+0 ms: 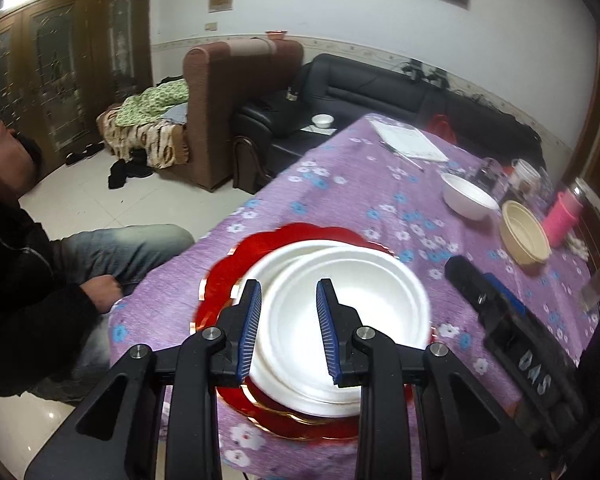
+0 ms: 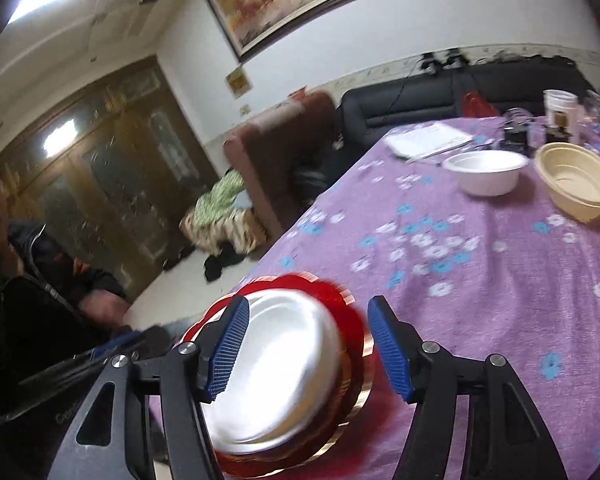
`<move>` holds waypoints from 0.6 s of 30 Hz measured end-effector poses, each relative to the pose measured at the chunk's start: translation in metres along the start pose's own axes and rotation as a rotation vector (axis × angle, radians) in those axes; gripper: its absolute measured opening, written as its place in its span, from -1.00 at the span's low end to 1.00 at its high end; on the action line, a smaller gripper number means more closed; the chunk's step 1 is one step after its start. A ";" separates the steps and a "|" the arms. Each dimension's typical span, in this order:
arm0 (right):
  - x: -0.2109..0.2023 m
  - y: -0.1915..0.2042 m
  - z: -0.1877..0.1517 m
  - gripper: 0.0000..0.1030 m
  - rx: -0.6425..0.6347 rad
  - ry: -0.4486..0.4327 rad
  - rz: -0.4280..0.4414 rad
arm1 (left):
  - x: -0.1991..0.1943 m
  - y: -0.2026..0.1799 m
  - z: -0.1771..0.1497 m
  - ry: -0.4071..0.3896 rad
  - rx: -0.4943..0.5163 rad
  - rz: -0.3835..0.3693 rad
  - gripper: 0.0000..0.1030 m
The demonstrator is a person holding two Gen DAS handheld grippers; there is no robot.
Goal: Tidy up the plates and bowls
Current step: 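Reach both tools to the beige plastic bowl and close on its rim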
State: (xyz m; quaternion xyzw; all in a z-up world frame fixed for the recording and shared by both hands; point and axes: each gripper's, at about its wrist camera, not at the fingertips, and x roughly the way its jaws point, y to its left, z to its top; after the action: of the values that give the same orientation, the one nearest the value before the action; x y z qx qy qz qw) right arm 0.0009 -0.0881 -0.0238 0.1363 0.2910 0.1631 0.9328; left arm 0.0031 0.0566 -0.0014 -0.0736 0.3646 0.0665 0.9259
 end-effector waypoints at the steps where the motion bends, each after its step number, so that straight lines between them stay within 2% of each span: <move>1: -0.003 -0.009 0.002 0.23 0.018 -0.013 -0.009 | -0.001 -0.005 0.000 0.001 0.008 -0.006 -0.49; 4: -0.007 -0.036 0.011 0.27 0.057 -0.048 -0.058 | -0.003 -0.021 -0.002 0.008 0.032 -0.031 -0.42; 6: -0.010 -0.055 0.015 0.27 0.082 -0.060 -0.088 | -0.003 -0.038 -0.005 0.014 0.054 -0.052 -0.16; 12: -0.026 -0.137 0.031 0.31 0.206 -0.068 -0.183 | 0.002 -0.102 -0.009 0.034 0.174 -0.119 -0.15; 14: -0.028 -0.162 0.037 0.31 0.253 -0.057 -0.183 | 0.010 -0.126 -0.007 0.064 0.197 -0.158 -0.16; 18: -0.026 -0.205 0.046 0.31 0.334 -0.027 -0.170 | 0.030 -0.164 0.004 0.103 0.200 -0.183 -0.16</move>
State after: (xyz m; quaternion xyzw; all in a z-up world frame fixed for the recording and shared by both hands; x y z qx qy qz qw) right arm 0.0537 -0.2921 -0.0454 0.2664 0.3121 0.0314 0.9114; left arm 0.0561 -0.1020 -0.0048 -0.0171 0.4080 -0.0586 0.9109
